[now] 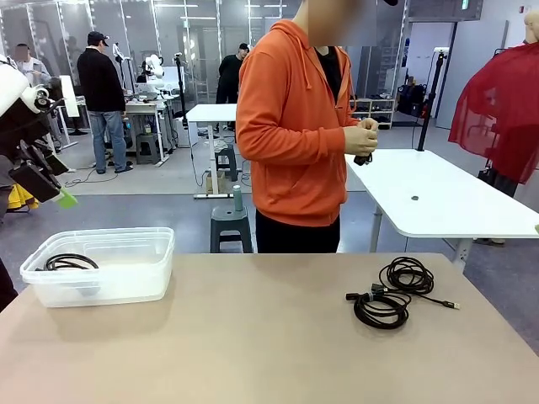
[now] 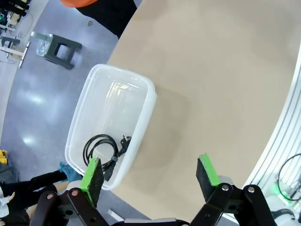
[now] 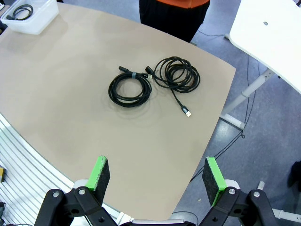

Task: Organize and store the cables.
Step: Place the Power Cable into the Organizing box.

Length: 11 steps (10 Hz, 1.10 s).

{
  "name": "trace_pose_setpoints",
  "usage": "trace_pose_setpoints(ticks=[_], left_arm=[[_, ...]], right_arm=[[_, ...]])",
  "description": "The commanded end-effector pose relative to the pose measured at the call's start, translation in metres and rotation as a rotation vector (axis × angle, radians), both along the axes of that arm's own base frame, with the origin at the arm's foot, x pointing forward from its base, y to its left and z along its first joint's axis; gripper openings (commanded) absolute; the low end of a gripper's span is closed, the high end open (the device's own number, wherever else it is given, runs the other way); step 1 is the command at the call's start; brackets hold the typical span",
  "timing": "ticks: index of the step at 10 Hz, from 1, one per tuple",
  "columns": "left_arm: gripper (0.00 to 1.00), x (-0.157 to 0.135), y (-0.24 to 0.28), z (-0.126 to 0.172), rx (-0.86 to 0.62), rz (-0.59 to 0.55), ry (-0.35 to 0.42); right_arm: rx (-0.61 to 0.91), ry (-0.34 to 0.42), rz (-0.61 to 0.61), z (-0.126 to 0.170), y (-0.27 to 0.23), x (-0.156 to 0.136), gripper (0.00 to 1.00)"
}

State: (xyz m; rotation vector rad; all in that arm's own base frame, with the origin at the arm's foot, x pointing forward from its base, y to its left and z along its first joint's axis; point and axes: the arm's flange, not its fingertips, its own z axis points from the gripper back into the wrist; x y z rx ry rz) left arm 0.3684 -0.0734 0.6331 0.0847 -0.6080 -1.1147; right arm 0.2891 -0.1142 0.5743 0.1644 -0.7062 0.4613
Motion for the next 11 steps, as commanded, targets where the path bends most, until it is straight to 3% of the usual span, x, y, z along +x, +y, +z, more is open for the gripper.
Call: trace_pose_setpoints(ticks=[1,11], left_arm=[[1.0,0.0006,-0.0016,0.0024,0.016,0.025,0.005],[1.0,0.0006,-0.0016,0.0024,0.016,0.025,0.005]], right_arm=[[0.004,-0.002,0.006,-0.0008,-0.0015,-0.0003,1.0],[0.004,-0.002,0.006,-0.0008,-0.0015,-0.0003,1.0]])
